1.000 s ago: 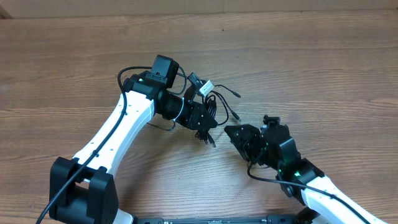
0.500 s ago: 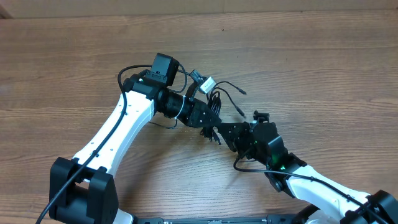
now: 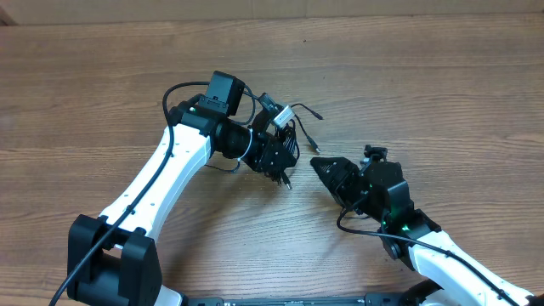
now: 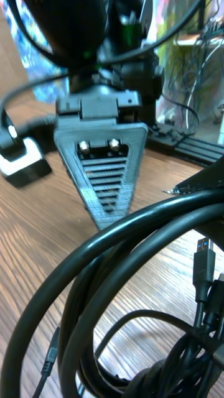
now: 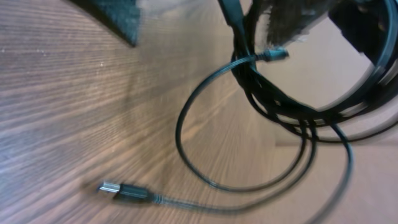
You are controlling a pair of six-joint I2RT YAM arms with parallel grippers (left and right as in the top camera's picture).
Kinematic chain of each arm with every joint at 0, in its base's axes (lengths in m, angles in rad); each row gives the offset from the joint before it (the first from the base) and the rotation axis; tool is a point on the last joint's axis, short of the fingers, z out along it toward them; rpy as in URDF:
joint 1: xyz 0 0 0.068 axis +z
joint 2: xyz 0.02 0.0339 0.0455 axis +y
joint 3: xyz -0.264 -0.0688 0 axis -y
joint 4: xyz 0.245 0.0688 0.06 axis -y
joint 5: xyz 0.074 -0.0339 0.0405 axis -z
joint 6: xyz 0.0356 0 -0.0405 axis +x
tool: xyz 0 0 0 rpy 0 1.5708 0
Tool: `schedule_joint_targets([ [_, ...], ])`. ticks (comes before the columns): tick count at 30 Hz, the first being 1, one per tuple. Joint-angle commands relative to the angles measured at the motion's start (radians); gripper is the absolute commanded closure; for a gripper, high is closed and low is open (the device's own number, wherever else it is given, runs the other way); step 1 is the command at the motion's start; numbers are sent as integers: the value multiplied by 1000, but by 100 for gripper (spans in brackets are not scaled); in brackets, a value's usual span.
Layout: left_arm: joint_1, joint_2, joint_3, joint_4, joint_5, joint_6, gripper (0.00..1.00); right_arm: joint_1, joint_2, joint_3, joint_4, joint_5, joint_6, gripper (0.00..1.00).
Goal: Untangle cables
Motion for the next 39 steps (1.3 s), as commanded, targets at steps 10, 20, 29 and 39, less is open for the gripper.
schedule_joint_targets([
  [10,-29,-20,23,26,299,44,96,50,119,8,199,3,417,34],
  [20,-58,-20,23,47,155,43,96,47,134,8,163,43,253,96],
  [29,-59,-19,23,43,-203,45,96,-92,-10,8,40,37,-19,96],
  [39,-60,-19,22,-144,-32,265,96,-123,-35,8,-49,47,-172,28],
])
